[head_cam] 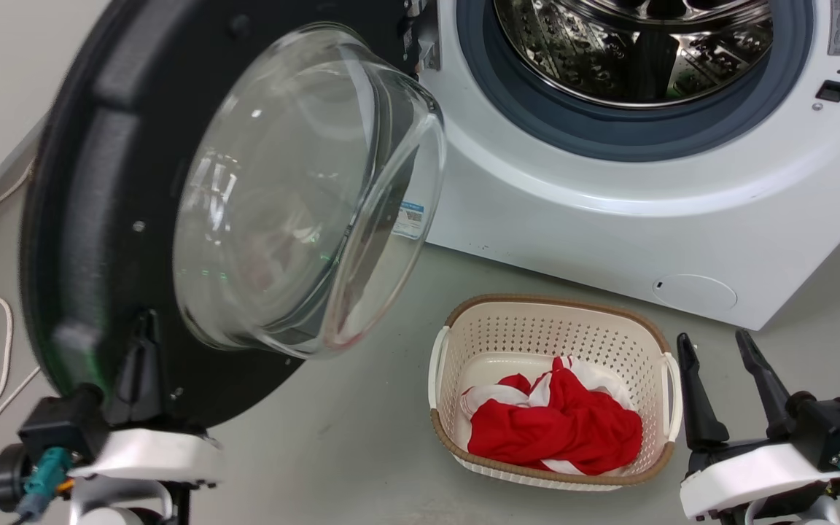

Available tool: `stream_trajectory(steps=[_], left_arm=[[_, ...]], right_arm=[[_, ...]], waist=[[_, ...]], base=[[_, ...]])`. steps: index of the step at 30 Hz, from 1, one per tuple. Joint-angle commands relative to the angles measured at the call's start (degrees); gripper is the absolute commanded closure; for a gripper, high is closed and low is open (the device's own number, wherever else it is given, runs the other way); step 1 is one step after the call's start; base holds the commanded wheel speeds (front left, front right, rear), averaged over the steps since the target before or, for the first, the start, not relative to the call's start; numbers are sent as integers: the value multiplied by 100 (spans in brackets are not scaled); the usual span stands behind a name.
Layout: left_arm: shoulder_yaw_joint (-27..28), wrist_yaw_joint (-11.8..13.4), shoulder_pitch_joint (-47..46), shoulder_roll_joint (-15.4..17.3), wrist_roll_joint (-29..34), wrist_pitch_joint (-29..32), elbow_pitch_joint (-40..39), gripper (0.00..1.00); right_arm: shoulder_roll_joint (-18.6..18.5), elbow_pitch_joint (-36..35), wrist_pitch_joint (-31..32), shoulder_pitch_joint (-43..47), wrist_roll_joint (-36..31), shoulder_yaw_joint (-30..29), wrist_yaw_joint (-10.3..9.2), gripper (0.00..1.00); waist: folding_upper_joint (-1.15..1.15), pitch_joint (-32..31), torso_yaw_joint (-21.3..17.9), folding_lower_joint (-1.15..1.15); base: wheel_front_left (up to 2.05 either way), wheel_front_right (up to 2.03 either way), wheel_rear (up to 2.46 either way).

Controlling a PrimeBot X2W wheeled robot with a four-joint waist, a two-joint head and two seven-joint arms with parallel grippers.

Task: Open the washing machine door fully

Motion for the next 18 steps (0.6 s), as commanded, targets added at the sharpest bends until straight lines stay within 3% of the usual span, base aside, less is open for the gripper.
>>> stream_trajectory(steps=[1,18], left_arm=[[142,37,-152,76,-72,-58,67,100],[1199,-150,-1222,757,-618,-320,1787,100]], right_arm=[[9,-39,17,-127,-65,-31,-3,0],[9,-150,124,-302,-99,-83,-4,0]], waist=[[0,59,-43,0],[0,368,-318,0]], base=[[0,0,0],[0,0,0]])
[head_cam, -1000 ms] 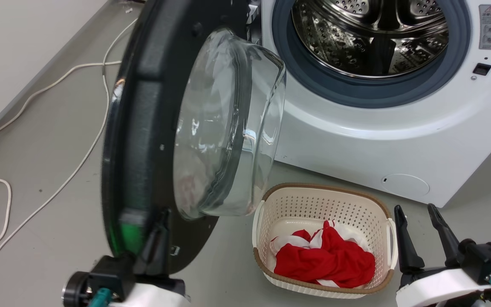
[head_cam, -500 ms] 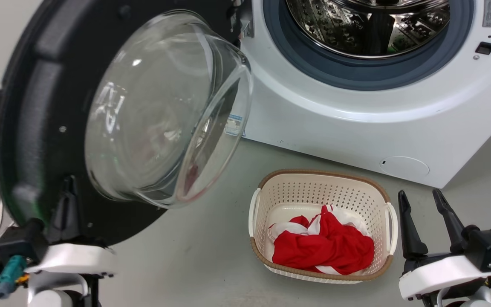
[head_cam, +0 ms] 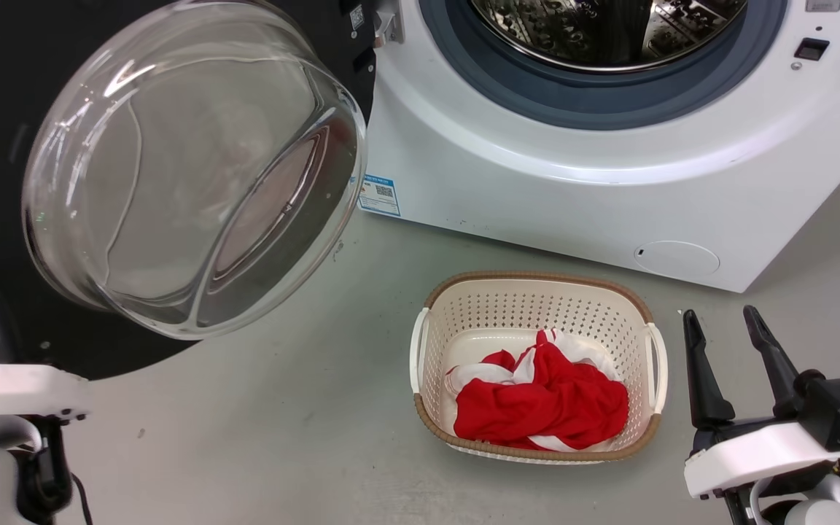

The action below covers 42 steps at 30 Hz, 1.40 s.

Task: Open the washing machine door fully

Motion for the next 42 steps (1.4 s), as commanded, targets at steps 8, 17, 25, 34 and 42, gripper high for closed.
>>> stream_trajectory(steps=[8,17,25,34,42], left_arm=[[251,-194,-382,254,-74,-101,809,100],[287,-163,251,-83,262,-135,292,100],[39,-123,1035,-410,639,-128,-687,100],[-512,-249,1375,-771,798,-128,-1355,100],[-827,-330,1263,-918,915,-129,-1384,0]], right_arm=[[11,38,-35,-111,-8,-16,-4,0],[11,230,-150,-6,166,-28,-4,0],[11,302,-146,103,137,-36,-3,0],[11,324,-137,225,215,8,-4,0],[10,259,-106,291,175,63,-4,0]], waist=[[0,3,-106,-1],[0,-301,-250,-1],[0,-606,-414,-1],[0,-887,-770,-1],[0,-960,-1207,-1]], base=[[0,0,0],[0,0,0],[0,0,0],[0,0,0],[0,0,0]])
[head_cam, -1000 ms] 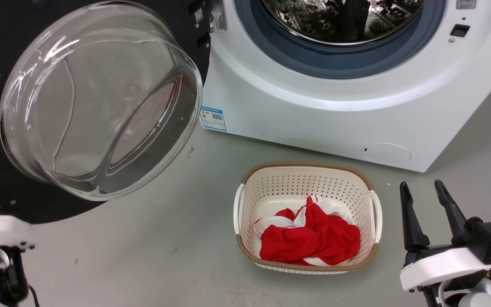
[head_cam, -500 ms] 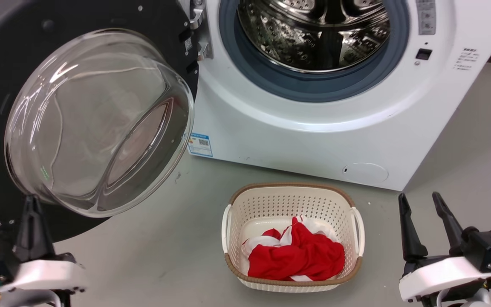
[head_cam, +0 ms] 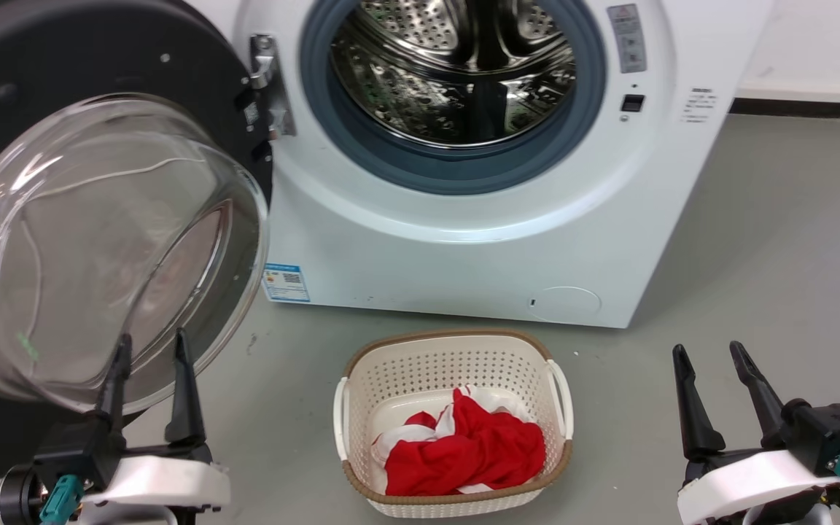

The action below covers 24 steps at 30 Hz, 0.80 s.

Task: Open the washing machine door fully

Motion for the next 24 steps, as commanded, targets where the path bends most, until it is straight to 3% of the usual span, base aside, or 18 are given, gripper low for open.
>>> stream_trajectory(steps=[1,11,24], left_arm=[[-20,-19,-137,-35,45,-13,3,0],[-290,-84,-623,-252,289,-14,338,0],[-405,-55,-465,-392,668,-14,582,0]], right_arm=[[8,-49,-2,30,-12,11,-4,0],[8,-247,-4,-82,-44,89,-3,0],[8,-353,-54,-111,-149,165,-4,0]], waist=[[0,4,-175,0],[0,72,-556,0],[0,118,-697,0]], base=[[0,0,0],[0,0,0],[0,0,0]])
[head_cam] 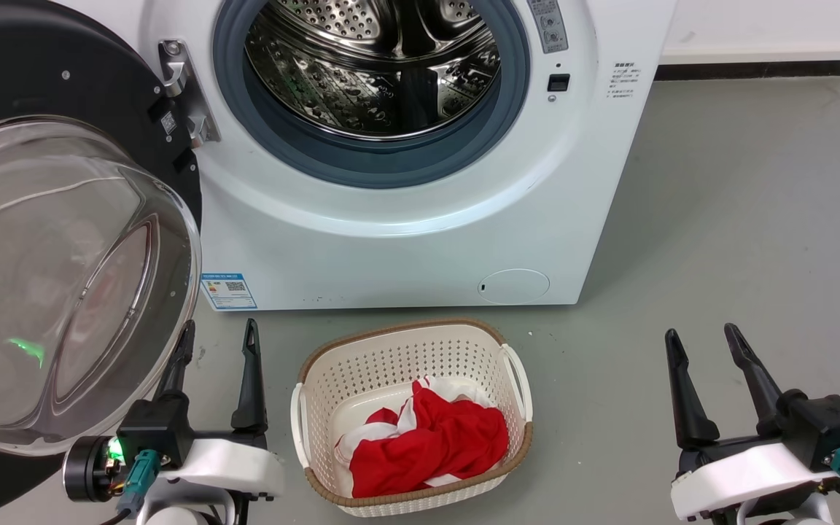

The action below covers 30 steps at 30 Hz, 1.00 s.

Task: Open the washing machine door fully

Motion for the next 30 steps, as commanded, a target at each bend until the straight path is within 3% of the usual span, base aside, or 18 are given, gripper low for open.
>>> stream_trajectory(steps=[1,30], left_arm=[[0,20,15,-21,56,-14,-18,0],[364,-299,113,-352,335,-14,-188,0]], right_arm=[[9,-17,-43,-74,-15,3,-4,0],[9,86,-95,-104,48,77,-3,0]], waist=[[0,6,8,0],[0,-11,28,0]], base=[[0,0,0],[0,0,0]])
